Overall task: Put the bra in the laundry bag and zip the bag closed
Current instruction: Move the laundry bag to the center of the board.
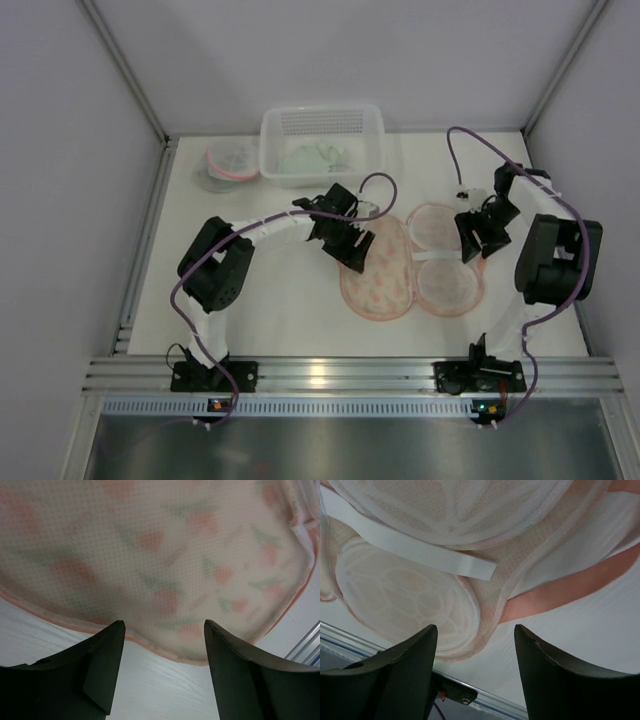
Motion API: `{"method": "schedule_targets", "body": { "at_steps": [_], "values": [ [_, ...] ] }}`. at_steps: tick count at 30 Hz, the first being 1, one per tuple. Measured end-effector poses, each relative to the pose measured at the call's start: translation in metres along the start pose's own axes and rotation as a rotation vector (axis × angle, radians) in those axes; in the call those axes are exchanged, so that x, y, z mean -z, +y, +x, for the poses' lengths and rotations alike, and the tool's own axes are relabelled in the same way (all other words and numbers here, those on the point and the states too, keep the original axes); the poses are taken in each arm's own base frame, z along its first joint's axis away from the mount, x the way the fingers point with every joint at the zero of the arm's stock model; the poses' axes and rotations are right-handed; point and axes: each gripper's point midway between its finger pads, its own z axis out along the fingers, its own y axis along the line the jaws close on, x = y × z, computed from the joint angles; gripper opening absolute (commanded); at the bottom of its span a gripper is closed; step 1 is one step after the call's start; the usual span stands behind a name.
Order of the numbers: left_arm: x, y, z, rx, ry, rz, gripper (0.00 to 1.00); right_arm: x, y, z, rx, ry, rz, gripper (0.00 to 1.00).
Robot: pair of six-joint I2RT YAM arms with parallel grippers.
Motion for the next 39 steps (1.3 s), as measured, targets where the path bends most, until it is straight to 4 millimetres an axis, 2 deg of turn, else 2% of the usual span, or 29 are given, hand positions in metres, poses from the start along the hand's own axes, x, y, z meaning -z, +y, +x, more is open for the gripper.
{"method": "schedule_targets", "body": {
  "at_steps": [4, 8, 12, 17, 20, 22, 25, 27, 30, 35, 39],
  "values": [
    [-0.005, 0.011, 0.013, 0.005, 0.032, -0.032, 0.7, -0.019, 0.005, 0.005, 0.007, 0.039, -0.011, 0.63],
    [-0.002, 0.022, 0.028, 0.035, 0.068, -0.041, 0.7, -0.037, 0.02, -0.001, 0.041, 0.047, -0.005, 0.63],
    [0.016, 0.047, 0.041, 0.081, 0.088, -0.085, 0.7, -0.049, 0.039, -0.01, 0.086, 0.043, -0.006, 0.62],
    [0.054, 0.082, 0.065, 0.153, 0.115, -0.145, 0.7, -0.061, 0.072, -0.017, 0.15, 0.046, -0.034, 0.62],
    [0.086, 0.093, 0.057, 0.141, 0.052, -0.17, 0.7, -0.066, 0.091, -0.023, 0.184, 0.038, -0.054, 0.62],
    [0.103, 0.084, 0.045, 0.109, -0.006, -0.162, 0.7, -0.071, 0.103, -0.027, 0.2, 0.035, -0.078, 0.61],
    [0.118, 0.068, 0.027, 0.062, -0.068, -0.133, 0.7, -0.076, 0.118, -0.03, 0.218, 0.04, -0.103, 0.6],
    [0.119, 0.062, 0.02, 0.041, -0.082, -0.121, 0.7, -0.078, 0.126, -0.034, 0.241, 0.035, -0.105, 0.61],
    [0.109, 0.059, 0.018, 0.031, -0.062, -0.108, 0.7, -0.082, 0.138, -0.038, 0.285, 0.035, -0.108, 0.6],
    [0.078, 0.067, 0.026, 0.07, -0.004, -0.097, 0.7, -0.087, 0.152, -0.044, 0.338, 0.022, -0.097, 0.6],
    [0.054, 0.08, 0.028, 0.108, 0.028, -0.101, 0.7, -0.088, 0.154, -0.046, 0.352, 0.017, -0.089, 0.6]
  ]
}}
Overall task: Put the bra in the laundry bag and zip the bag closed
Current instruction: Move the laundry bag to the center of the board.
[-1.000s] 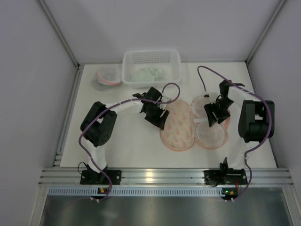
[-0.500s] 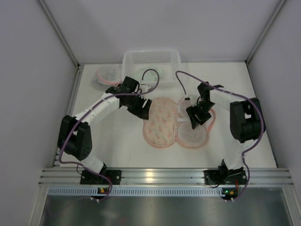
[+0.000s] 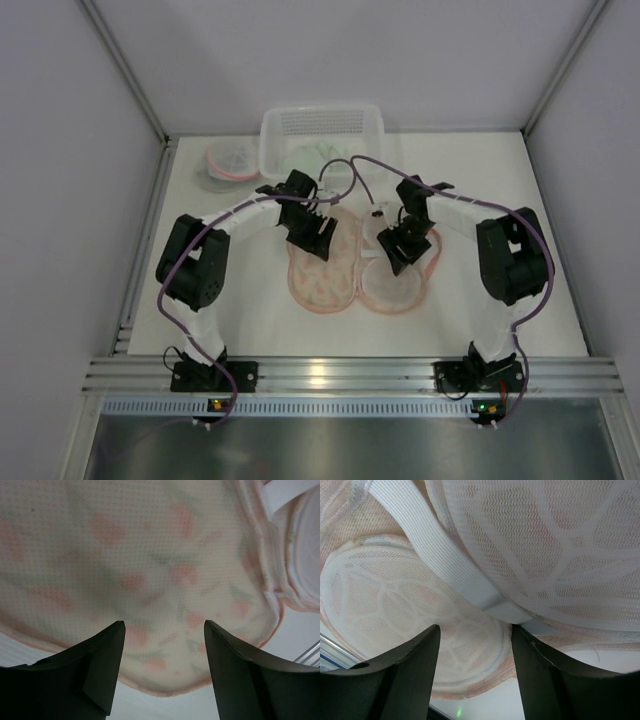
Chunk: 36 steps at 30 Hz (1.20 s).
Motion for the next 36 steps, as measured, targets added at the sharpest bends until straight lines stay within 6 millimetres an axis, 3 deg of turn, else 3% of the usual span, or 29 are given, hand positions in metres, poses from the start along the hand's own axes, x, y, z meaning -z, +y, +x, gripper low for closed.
{"method": "schedule_targets", "body": {
  "at_steps": [5, 7, 14, 20, 26, 29, 31, 32, 33, 36],
  "values": [
    [-0.021, 0.013, 0.015, 0.024, 0.052, -0.025, 0.66, -0.001, 0.002, -0.003, 0.025, 0.001, 0.024, 0.62],
    [-0.019, 0.013, 0.019, 0.022, 0.045, -0.03, 0.66, -0.002, 0.004, -0.008, 0.04, -0.013, 0.031, 0.62],
    [-0.003, 0.008, 0.064, 0.022, 0.085, -0.04, 0.66, -0.005, 0.012, -0.019, 0.078, -0.051, 0.021, 0.62],
    [0.011, 0.016, 0.072, 0.02, 0.111, -0.083, 0.73, -0.006, 0.03, -0.009, 0.09, -0.056, -0.015, 0.63],
    [0.037, 0.027, 0.044, -0.024, 0.037, -0.156, 0.76, -0.002, 0.048, -0.003, 0.091, -0.055, -0.048, 0.67],
    [0.058, 0.029, 0.031, -0.062, -0.018, -0.176, 0.81, 0.008, 0.047, -0.003, 0.093, -0.062, -0.023, 0.74],
    [0.079, 0.026, 0.019, -0.099, -0.074, -0.187, 0.84, 0.02, 0.046, -0.009, 0.105, -0.085, 0.003, 0.8],
    [0.093, 0.023, 0.011, -0.12, -0.109, -0.194, 0.86, 0.029, 0.044, -0.015, 0.109, -0.104, 0.023, 0.93],
    [0.108, 0.019, 0.003, -0.143, -0.148, -0.201, 0.87, 0.04, 0.042, -0.024, 0.116, -0.138, 0.047, 0.99],
    [0.159, 0.003, -0.028, -0.213, -0.287, -0.228, 0.88, 0.081, 0.035, -0.05, 0.138, -0.264, 0.113, 1.0]
  ]
}}
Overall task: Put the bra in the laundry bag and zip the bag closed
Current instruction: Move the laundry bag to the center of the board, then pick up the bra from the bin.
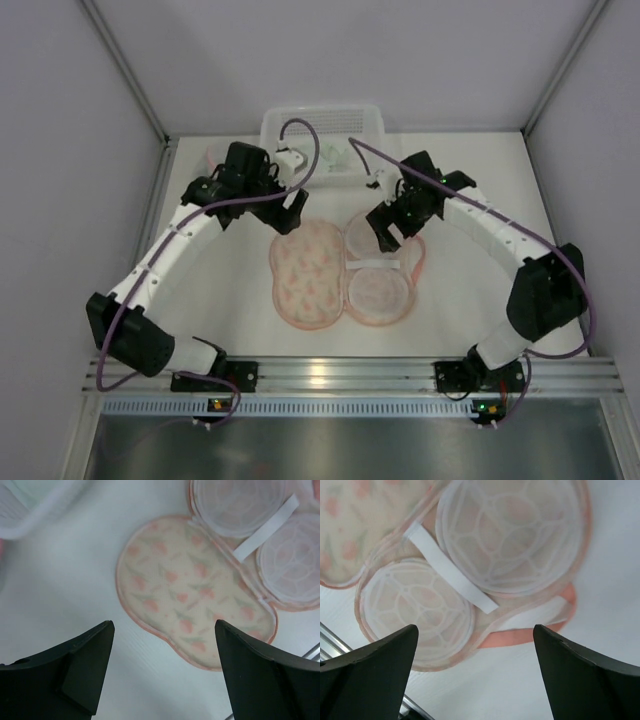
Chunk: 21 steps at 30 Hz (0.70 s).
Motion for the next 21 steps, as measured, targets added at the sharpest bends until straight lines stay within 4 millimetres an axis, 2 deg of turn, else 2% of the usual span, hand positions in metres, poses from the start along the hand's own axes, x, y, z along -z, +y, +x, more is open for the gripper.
{"method": "schedule_targets", "body": {
  "at_steps": [3, 4, 7, 9, 12, 16, 21],
  "values": [
    [0.046, 0.003, -0.049, -0.059, -0.163, -0.049, 0.88, 0.041, -0.018, -0.03, -0.012, -0.139, 0.065, 0.99],
    [0.057, 0.004, -0.059, -0.073, -0.199, -0.066, 0.88, 0.052, -0.023, -0.035, -0.024, -0.176, 0.078, 0.99],
    [0.075, 0.009, -0.075, -0.092, -0.251, -0.108, 0.88, 0.086, -0.046, -0.037, -0.095, -0.269, 0.122, 0.99],
    [0.074, 0.013, -0.077, -0.088, -0.246, -0.125, 0.88, 0.098, -0.058, -0.033, -0.143, -0.301, 0.14, 0.99],
    [0.054, 0.023, -0.079, -0.065, -0.214, -0.138, 0.87, 0.106, -0.072, -0.029, -0.203, -0.343, 0.143, 0.99],
    [0.014, 0.045, -0.082, -0.017, -0.161, -0.15, 0.8, 0.099, -0.072, -0.027, -0.228, -0.36, 0.111, 0.99],
    [-0.037, 0.1, -0.113, 0.088, -0.179, -0.164, 0.75, 0.082, -0.071, -0.039, -0.271, -0.382, 0.037, 0.99]
  ]
}}
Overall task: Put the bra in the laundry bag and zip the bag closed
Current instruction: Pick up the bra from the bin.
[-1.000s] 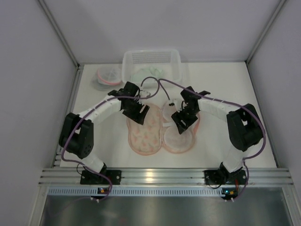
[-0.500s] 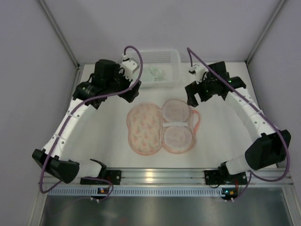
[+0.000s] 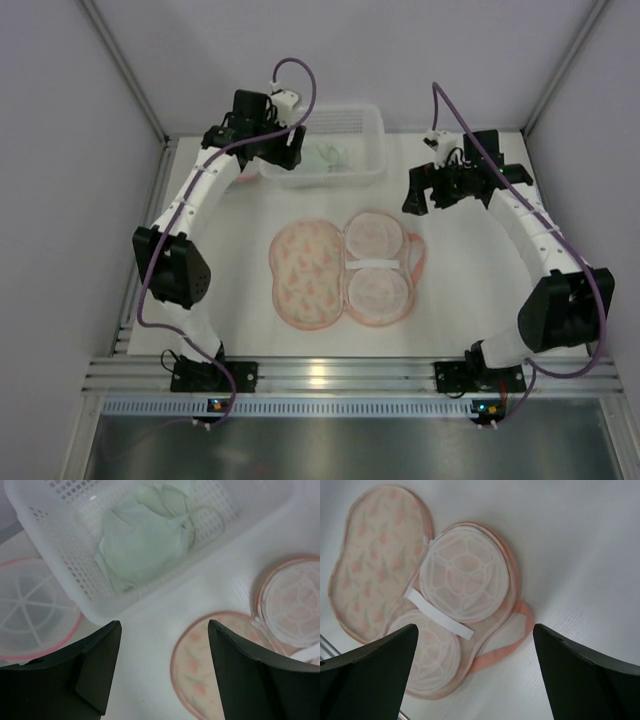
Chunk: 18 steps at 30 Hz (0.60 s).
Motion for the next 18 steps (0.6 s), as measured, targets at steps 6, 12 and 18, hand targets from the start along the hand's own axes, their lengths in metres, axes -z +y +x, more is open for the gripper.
{"method": "schedule_targets", "body": {
  "at_steps": [6, 12, 18],
  "values": [
    [-0.089, 0.048, -0.037, 0.052, -0.076, 0.002, 0.72, -0.034, -0.015, 0.0, -0.098, 0.035, -0.009, 0.99],
    [-0.156, 0.051, -0.016, 0.06, -0.04, 0.031, 0.72, -0.038, -0.034, -0.022, -0.083, 0.01, 0.064, 0.99],
    [-0.194, 0.048, 0.028, 0.078, 0.053, 0.041, 0.74, -0.045, -0.056, -0.028, -0.086, 0.015, 0.102, 0.99]
  ]
}}
